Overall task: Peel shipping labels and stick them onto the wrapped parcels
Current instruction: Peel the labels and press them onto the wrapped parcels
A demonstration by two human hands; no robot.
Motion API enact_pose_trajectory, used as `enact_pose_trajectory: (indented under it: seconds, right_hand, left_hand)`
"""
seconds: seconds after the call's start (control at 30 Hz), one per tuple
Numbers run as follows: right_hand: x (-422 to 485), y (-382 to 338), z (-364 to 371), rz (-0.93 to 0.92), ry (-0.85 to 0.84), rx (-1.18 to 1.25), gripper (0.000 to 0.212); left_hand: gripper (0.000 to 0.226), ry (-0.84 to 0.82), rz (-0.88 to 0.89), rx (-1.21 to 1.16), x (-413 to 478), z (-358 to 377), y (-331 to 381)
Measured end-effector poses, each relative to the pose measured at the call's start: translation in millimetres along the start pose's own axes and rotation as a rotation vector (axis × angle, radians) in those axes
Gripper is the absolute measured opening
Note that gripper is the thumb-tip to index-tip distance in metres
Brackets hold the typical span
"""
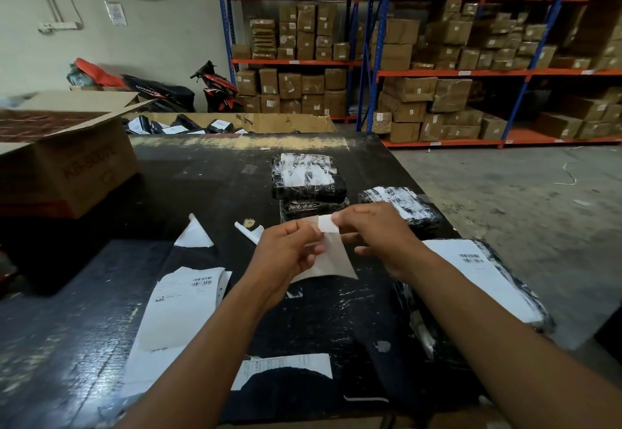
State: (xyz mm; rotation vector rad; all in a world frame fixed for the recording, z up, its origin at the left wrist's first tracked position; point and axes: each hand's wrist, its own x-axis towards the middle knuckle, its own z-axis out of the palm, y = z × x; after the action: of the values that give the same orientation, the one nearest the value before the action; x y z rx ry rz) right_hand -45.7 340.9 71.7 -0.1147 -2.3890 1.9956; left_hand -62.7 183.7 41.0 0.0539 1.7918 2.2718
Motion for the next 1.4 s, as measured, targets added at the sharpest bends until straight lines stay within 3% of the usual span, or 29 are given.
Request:
enact_pose_trajectory:
  seconds: [0.13, 0.3, 0.43, 0.8, 1.03, 1.23, 1.4]
  right_hand:
    - [2.5, 10.5, 10.0, 0.104, 0.056, 0.081, 0.016]
    - [0.8, 15.8, 20.7, 0.149, 0.03, 0.153, 0.014]
    - [0.9, 16.5, 26.7, 0.174, 0.045, 0.181, 0.014]
    - [6.0, 17.3, 27.9, 0.328, 0.155, 0.247, 0.015]
    - [5.9, 14.1, 26.0, 0.329, 0.206, 0.201, 0.015]
    - [6.6, 12.2, 36.7, 0.312, 0.273, 0.163, 0.015]
    - [3.4, 11.1, 48.4, 0.303, 0.353, 0.201, 0.015]
  left_hand:
    - [0.012, 0.182, -0.217, -0.229, 1.1, -2.2, -1.1]
    - [0.012, 0.223, -0.232, -0.371, -2.0, -7.4, -0.1]
    - [0.024, 0.162, -0.207, -0.344, -4.0, -12.9, 4.0]
    - [0.007, 0.249, -0.151, -0.109, -9.4, -49.4, 17.4]
    - [0.008, 0.408, -0.104, -0.004, -15.4, -98.3, 34.3]
    - [0.02, 0.54, -0.091, -0.039, -15.9, -142.8, 36.2]
    - [0.015, 0.647, -0.078, -0.058, -19.0, -168.4, 35.6]
